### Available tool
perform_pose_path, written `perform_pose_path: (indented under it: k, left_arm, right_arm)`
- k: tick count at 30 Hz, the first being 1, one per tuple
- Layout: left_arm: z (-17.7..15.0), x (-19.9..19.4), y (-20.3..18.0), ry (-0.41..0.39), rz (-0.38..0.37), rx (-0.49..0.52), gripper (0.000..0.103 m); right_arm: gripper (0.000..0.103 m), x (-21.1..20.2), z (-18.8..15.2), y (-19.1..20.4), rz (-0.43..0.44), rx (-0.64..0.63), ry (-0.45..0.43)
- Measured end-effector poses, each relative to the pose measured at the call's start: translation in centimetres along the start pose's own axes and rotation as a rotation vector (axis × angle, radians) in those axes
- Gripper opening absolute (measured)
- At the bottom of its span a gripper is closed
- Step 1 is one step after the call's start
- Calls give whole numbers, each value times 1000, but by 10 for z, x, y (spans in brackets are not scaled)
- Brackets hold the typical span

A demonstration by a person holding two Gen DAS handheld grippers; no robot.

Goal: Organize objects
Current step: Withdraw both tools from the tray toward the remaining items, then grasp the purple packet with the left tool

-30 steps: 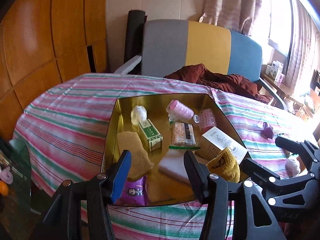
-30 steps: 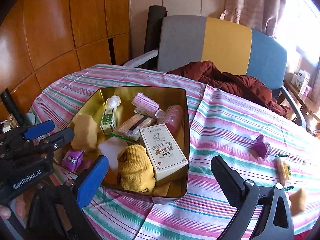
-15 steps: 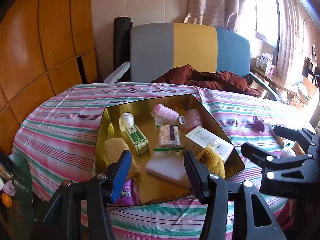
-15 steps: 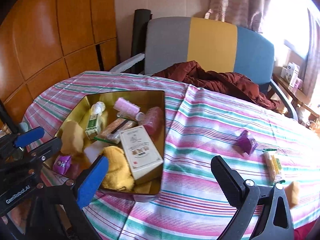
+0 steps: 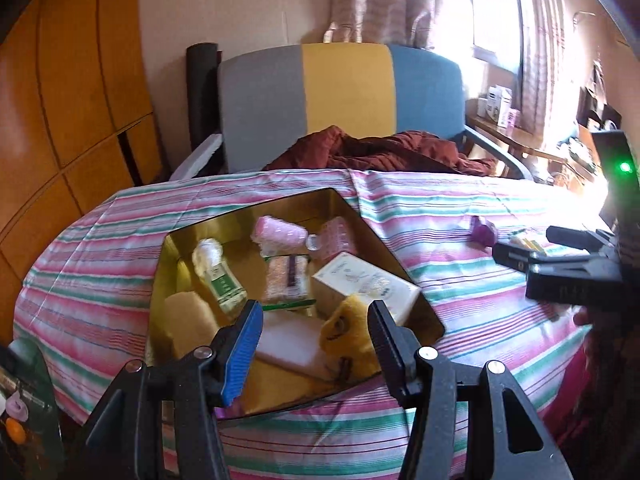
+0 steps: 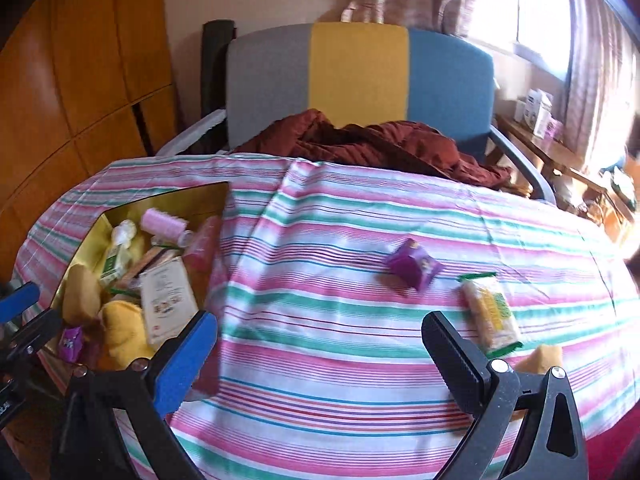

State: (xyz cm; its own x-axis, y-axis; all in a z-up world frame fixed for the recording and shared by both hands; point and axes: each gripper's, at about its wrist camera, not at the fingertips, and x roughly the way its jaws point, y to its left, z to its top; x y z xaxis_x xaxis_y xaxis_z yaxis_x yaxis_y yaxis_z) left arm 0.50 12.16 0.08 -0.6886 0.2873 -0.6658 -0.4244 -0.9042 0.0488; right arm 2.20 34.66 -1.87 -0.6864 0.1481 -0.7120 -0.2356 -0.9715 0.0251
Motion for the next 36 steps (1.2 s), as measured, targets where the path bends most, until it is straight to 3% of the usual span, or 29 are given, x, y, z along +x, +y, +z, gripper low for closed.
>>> perform_pose_path:
  k: [5, 13, 17, 22, 36]
  left_arm:
    - [3, 4, -21, 8, -42, 46, 55]
    - [8, 14, -55, 30, -99, 118, 55]
    - [14, 21, -77, 41, -128, 156, 55]
    - [22, 34, -107, 60, -165, 215, 55]
    - [61, 106, -191, 159, -256, 287, 57]
  right_arm:
    - [103, 2, 2, -60, -72, 96, 24]
    - [103, 2, 7, -153, -283, 176, 33]
    - [103, 6, 0, -203, -333, 308, 36]
    - [103, 16, -20, -248, -280, 557, 87]
    - [103, 16, -24, -251, -213, 603, 91]
